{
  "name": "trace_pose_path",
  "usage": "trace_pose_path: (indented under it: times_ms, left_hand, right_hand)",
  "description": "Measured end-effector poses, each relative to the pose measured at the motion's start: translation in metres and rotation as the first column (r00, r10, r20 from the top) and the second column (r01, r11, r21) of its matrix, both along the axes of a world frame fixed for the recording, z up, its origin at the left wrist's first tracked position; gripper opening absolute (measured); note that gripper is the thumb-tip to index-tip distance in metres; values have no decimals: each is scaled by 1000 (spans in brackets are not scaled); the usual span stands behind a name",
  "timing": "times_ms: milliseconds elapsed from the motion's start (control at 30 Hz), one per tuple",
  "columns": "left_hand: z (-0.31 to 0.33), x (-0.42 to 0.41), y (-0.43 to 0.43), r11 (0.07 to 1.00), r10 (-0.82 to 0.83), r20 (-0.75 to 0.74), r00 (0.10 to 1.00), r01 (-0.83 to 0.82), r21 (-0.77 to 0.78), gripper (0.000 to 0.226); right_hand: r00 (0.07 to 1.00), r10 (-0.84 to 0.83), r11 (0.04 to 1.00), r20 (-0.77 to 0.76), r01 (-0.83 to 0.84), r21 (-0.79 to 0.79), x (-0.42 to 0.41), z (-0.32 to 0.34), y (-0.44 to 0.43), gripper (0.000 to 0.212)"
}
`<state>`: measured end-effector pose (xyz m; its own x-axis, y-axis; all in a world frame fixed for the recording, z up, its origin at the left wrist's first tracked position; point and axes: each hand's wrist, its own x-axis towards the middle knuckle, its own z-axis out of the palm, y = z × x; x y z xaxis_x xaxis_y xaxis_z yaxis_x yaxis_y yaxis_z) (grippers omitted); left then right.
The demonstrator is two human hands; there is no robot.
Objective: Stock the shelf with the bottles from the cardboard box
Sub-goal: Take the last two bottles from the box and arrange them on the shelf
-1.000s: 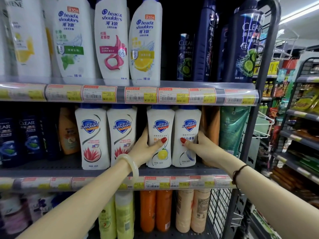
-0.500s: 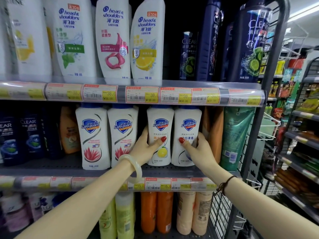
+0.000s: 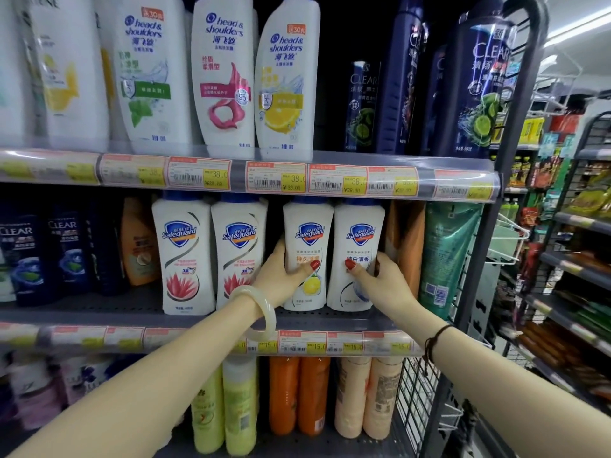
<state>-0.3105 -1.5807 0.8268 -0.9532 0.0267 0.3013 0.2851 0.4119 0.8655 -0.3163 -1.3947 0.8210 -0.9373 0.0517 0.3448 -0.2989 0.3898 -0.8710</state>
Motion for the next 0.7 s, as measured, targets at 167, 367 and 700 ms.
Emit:
trace_pose_path:
  times_ms: [167,367,700]
  left_hand:
    - [7,12,-10,987,-51,68,996,61,-151,66]
    - [35,32,-40,903,-123,211,970,198,-381,65]
    - [71,54,-139,707,-180,228,957,287,-646,42]
  right_hand:
    - [997,-46,962,68,26,272,9,11,7,30]
    - [960,-147,670,239,-81,738,41,40,2,36]
    - [991,-44,550,126,-82,831,70,59,-108,50]
